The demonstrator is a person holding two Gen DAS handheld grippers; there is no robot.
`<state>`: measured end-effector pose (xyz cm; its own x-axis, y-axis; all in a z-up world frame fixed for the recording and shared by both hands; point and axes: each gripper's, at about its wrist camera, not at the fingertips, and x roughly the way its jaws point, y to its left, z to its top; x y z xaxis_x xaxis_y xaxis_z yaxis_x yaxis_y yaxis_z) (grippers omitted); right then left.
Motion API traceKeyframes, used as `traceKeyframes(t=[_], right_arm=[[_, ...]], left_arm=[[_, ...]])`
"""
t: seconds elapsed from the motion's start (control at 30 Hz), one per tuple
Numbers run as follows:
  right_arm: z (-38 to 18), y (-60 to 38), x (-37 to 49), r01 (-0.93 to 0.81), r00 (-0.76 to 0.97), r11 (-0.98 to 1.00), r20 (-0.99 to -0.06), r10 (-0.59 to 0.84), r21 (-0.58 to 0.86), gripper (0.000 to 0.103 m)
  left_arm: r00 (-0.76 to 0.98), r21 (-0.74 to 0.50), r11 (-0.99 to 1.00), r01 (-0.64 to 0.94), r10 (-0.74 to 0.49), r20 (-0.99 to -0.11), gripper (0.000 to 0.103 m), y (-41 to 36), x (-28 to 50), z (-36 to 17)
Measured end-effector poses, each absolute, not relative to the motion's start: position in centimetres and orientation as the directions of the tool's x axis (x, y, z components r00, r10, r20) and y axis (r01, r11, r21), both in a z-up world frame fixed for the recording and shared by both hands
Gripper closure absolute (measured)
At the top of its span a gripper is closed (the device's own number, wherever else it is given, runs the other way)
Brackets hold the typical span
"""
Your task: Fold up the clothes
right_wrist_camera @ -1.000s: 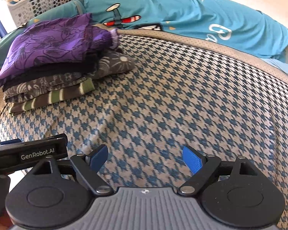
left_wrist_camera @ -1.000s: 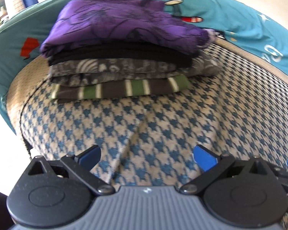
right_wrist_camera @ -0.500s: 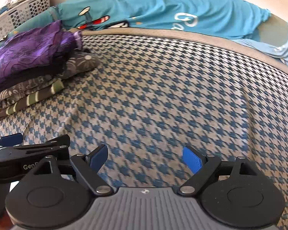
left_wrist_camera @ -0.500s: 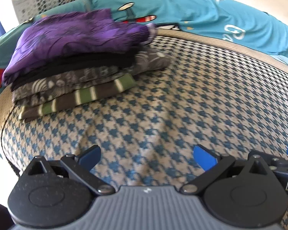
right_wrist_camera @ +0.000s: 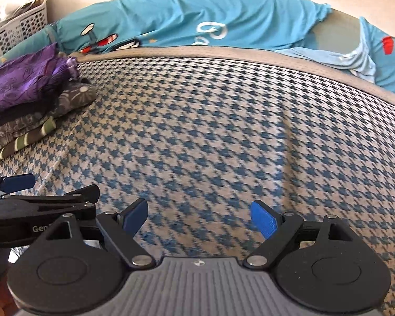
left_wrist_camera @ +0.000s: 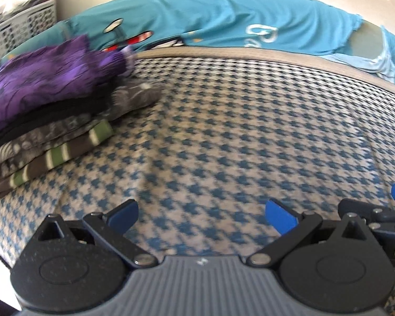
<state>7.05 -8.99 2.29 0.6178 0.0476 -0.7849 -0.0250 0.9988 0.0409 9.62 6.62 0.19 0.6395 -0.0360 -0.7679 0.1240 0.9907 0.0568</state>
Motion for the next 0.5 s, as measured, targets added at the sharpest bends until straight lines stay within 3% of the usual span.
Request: traceKeyframes(t=[0.5], right_arm=[[2.2, -18.6, 7.8, 0.065, 0.631, 0.998, -0.774, -0.043, -0.002, 0.015]], left_arm=[[0.589, 0.076, 0.957, 0.281, -0.11, -0.8, 0.0, -1.8, 10.9, -0.7]])
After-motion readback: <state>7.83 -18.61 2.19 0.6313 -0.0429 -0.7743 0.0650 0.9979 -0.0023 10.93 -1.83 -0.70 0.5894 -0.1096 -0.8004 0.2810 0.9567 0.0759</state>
